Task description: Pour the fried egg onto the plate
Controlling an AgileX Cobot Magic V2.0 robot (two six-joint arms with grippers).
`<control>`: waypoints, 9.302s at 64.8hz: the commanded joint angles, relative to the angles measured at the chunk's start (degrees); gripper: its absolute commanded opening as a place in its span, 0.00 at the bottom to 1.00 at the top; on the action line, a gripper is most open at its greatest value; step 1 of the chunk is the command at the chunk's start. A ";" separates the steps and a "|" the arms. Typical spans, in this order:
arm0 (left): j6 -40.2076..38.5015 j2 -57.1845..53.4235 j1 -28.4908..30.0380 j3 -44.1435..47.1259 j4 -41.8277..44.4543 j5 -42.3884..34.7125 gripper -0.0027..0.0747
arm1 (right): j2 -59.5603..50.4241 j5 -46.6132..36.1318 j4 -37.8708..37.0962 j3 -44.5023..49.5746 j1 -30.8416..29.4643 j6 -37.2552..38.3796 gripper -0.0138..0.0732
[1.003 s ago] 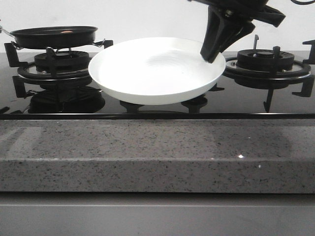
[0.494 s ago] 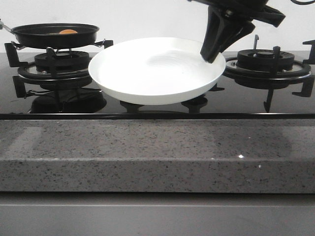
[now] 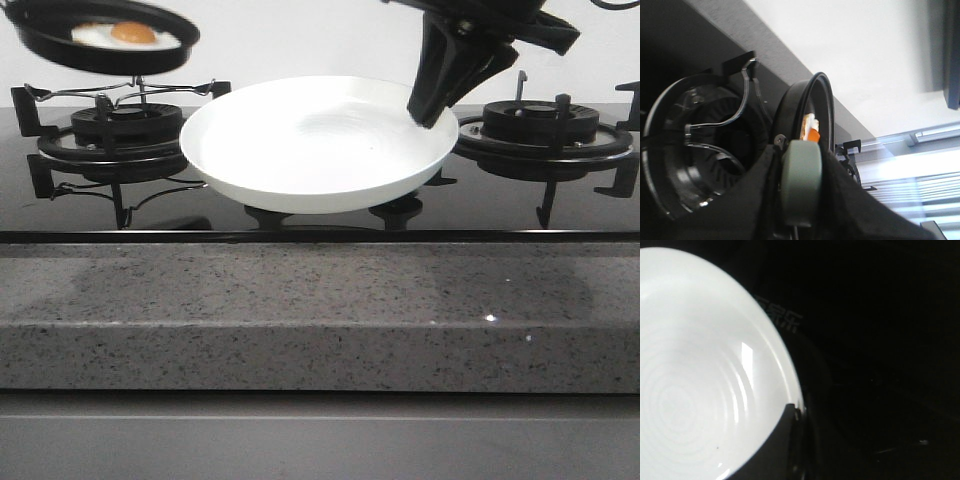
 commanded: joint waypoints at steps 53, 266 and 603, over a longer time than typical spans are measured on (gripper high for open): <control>1.52 -24.48 -28.56 -1.71 17.31 -18.73 0.01 | -2.64 -2.42 1.32 -1.32 0.02 -0.34 0.08; -7.59 1.48 -3.47 -1.71 -8.98 -9.07 0.01 | -2.64 -2.42 1.32 -1.32 0.02 -0.34 0.08; -36.68 -69.73 -32.67 36.27 78.93 -18.55 0.67 | -79.08 -2.00 -13.09 40.52 -6.53 5.74 0.54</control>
